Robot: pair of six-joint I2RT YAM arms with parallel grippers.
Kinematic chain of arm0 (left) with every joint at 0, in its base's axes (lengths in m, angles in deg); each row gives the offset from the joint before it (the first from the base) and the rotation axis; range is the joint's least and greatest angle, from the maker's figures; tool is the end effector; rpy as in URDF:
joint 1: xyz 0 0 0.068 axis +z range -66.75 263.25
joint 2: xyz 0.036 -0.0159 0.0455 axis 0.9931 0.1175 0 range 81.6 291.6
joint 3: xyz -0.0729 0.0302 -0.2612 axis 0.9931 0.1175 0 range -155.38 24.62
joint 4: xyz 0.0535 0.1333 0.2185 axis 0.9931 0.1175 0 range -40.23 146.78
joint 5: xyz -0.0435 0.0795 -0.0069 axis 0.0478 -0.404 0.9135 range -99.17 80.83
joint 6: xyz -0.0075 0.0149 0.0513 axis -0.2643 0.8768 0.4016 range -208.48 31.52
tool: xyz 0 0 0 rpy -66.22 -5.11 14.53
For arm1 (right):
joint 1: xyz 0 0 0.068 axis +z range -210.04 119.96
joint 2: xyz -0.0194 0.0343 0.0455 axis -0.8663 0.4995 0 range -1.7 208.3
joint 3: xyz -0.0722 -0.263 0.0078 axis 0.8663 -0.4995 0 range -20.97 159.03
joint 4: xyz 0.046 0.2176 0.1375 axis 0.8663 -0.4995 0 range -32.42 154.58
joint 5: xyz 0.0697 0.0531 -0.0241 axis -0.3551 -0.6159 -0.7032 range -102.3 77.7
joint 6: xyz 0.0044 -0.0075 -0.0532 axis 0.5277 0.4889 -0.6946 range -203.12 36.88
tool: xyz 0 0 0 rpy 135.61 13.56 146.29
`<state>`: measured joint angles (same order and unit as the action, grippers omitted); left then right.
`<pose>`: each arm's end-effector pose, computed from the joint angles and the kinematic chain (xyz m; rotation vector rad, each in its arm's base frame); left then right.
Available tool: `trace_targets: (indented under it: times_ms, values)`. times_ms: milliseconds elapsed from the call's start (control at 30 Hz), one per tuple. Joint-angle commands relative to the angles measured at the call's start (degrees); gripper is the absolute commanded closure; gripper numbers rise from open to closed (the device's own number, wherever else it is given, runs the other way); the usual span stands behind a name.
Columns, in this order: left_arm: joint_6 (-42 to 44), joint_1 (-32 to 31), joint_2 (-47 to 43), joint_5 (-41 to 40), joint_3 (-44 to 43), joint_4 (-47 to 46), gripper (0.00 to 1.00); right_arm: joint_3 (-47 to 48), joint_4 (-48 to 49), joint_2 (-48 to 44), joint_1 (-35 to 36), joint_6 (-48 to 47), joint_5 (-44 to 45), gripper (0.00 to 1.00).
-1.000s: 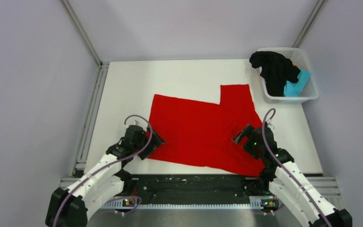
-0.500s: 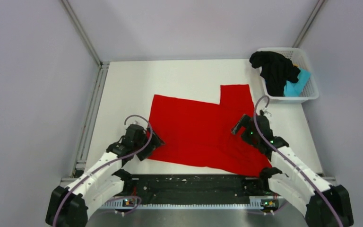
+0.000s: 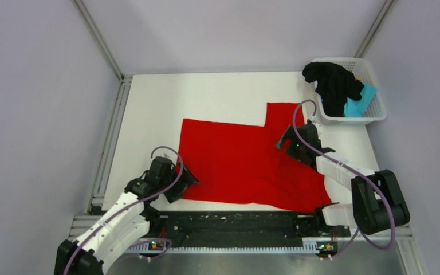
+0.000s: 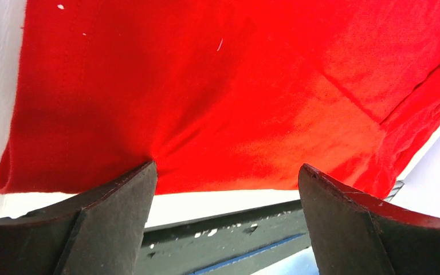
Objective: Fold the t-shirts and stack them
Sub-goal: Fold the flattened tshirt in 1/3 of the way
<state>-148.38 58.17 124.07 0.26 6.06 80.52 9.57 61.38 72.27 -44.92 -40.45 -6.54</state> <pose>0.1213 -0.0633 0.1583 -0.7394 2.5954 -0.7447 0.2340 0.0596 0.1629 0.6206 2.3283 0.3568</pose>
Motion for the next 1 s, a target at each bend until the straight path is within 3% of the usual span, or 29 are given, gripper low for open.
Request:
trace_targets:
  times_ms: [0, 333, 500, 633, 800, 967]
  values:
    - [-2.83, -0.53, -4.81, 0.10, 2.79, 15.47, 0.01, 1.32, 7.59, 2.20, -2.00, -2.92, -1.74, 0.01]
    - [-6.22, -0.57, -11.43, 2.89, 7.22, 13.80, 0.01, 5.46, 10.30, 8.56, -2.49, -6.20, -3.39, 0.01]
    - [-6.47, -0.63, -13.64, 2.06, 6.30, 14.60, 0.01, 7.58, 7.62, 8.04, -2.47, -7.66, -2.88, 0.01]
    - [-3.95, -0.60, -13.16, 0.36, 1.59, 13.03, 0.01, 10.85, -0.38, 4.01, -2.62, -9.07, -0.73, 0.01]
    - [3.24, -0.66, -5.01, -7.87, -12.53, 10.37, 0.01, 13.94, -6.83, -3.39, -2.56, -12.30, 1.78, 0.01]
    - [9.37, 1.83, 12.42, -17.76, -23.89, 3.18, 0.01, 15.17, -1.59, -6.89, -2.64, -14.03, 1.06, 0.01]
